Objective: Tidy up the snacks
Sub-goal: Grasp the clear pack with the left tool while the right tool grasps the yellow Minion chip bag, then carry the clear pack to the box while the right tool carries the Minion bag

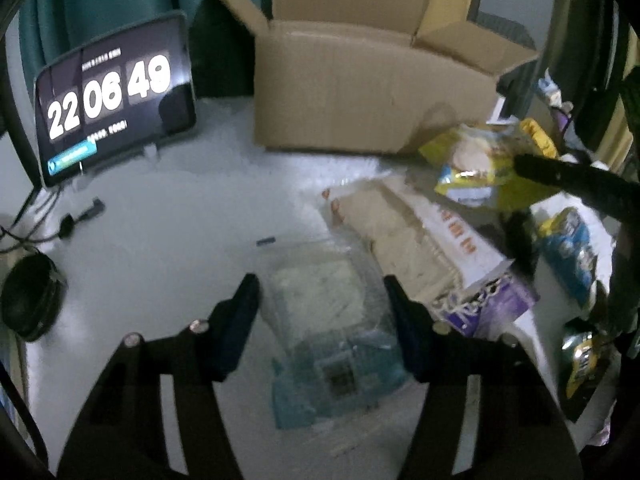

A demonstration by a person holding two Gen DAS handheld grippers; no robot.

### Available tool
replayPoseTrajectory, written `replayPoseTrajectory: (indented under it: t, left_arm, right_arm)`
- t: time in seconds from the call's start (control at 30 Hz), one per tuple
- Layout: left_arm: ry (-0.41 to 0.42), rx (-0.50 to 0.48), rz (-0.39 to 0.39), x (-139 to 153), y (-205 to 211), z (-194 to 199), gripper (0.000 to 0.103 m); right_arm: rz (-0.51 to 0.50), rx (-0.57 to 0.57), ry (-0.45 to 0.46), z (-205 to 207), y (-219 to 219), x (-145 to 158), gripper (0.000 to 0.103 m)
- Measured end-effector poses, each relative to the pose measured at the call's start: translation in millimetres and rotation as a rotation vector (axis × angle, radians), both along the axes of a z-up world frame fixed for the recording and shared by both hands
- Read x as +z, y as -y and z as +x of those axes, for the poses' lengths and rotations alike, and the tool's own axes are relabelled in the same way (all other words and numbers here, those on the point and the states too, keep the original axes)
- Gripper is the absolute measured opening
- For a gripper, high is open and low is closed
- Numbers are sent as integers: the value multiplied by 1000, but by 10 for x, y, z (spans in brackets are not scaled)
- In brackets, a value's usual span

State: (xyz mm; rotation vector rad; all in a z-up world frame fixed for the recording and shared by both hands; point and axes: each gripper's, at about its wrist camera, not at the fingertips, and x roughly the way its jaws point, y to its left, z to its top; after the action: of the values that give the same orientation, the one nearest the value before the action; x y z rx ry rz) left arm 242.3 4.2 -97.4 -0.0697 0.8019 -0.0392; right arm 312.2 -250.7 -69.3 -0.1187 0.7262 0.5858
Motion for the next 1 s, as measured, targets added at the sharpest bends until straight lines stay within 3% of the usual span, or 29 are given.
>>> replayPoseTrajectory:
  t: [0.2,0.57,1.0]
  left_arm:
    - [75,-25,4,299,-62,-1,63]
    - [241,-71,30,955,-40,343,63]
    - [302,-98,39,1203,-45,1101,63]
  right_arm:
    - [24,-13,107,-185,78,421,12]
    - [58,-17,229,-83,42,953,12]
    - [33,-22,274,488,-187,1036,13]
